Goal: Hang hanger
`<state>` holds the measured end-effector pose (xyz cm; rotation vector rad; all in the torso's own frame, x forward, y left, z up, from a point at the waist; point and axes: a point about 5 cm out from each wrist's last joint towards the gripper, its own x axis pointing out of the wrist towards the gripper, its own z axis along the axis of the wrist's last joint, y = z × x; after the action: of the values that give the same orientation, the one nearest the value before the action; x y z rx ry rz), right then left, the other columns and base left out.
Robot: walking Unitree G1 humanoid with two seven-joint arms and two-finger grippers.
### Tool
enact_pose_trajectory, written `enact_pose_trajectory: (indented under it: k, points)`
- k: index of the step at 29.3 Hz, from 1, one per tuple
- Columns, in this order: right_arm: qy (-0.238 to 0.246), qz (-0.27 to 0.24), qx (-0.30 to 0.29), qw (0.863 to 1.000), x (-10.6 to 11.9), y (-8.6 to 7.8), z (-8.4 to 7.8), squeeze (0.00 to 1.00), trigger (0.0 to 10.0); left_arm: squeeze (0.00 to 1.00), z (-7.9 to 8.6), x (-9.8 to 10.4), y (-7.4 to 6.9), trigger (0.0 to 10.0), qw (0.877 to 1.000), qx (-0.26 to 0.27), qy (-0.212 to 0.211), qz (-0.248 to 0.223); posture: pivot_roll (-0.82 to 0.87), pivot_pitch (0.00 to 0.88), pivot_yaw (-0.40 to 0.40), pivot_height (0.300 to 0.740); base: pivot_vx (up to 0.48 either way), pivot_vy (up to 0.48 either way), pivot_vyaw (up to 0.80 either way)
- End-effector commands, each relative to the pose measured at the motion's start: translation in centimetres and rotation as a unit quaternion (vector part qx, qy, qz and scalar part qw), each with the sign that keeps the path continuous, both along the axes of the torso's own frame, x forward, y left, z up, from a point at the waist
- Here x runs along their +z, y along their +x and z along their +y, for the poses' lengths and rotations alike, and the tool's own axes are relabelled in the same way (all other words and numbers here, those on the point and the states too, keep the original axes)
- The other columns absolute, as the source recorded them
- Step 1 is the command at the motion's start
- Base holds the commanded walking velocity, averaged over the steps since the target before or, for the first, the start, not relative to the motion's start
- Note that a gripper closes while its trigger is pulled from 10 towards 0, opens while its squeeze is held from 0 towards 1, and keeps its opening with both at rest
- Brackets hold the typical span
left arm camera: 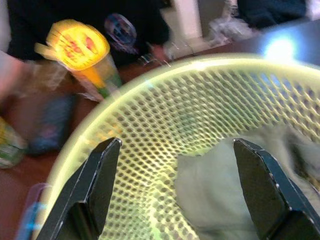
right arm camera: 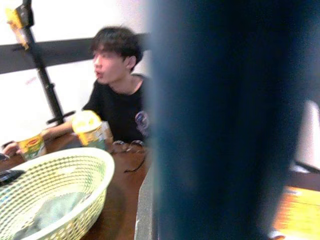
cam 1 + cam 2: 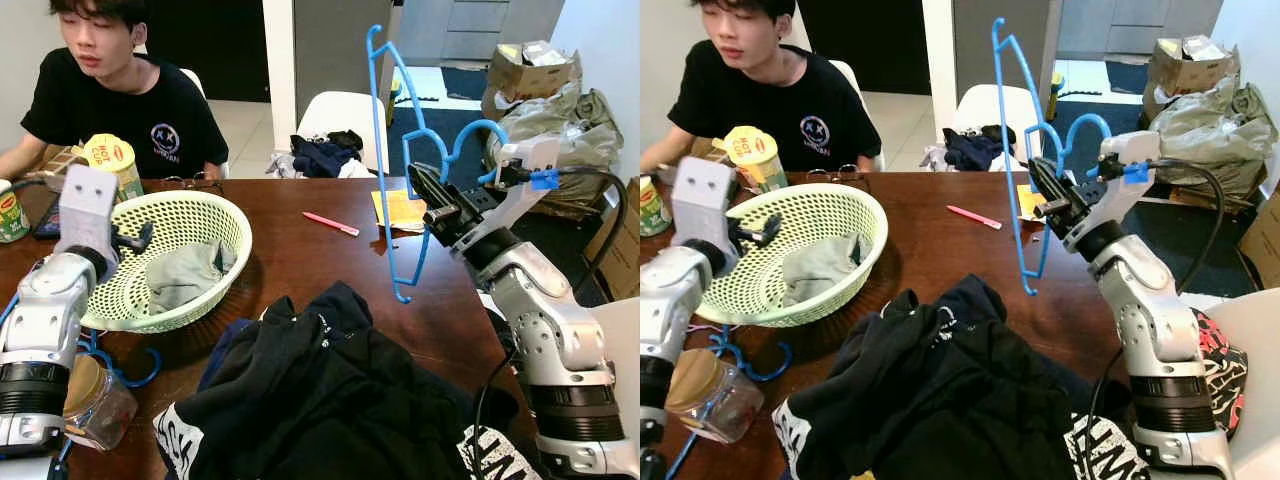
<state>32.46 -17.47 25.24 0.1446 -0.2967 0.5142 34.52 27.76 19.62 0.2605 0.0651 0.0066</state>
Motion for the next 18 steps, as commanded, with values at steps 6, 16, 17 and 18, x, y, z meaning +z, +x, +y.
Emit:
enact_pose_trajectory:
  k: [6,16,17,18]
  points:
    - [-0.005,0.001,0.016,1.000,0.4,-0.5,0.3,0.00,10.0,0.00,-1.4,-3.8,0.2,10.0,0.994,-0.069,0.006,0.081,0.03,0.126,0.015,0.740,0.000,0.000,0.00]
    - [-0.006,0.003,0.013,1.000,0.8,-1.0,-0.1,0.00,10.0,0.00,-2.9,-5.0,1.1,10.0,0.984,-0.130,0.024,0.122,0.01,0.141,0.019,0.740,0.000,0.000,0.00]
    - [-0.006,0.003,0.013,1.000,0.8,-1.0,-0.1,0.00,10.0,0.00,-2.9,-5.0,1.1,10.0,0.984,-0.130,0.024,0.122,0.01,0.141,0.019,0.740,0.000,0.000,0.00]
    - [-0.007,0.004,0.012,1.000,0.8,-1.0,-0.1,0.00,10.0,0.00,-2.9,-5.3,1.1,10.0,0.982,-0.130,0.025,0.133,0.00,0.144,0.019,0.740,0.000,0.000,0.00]
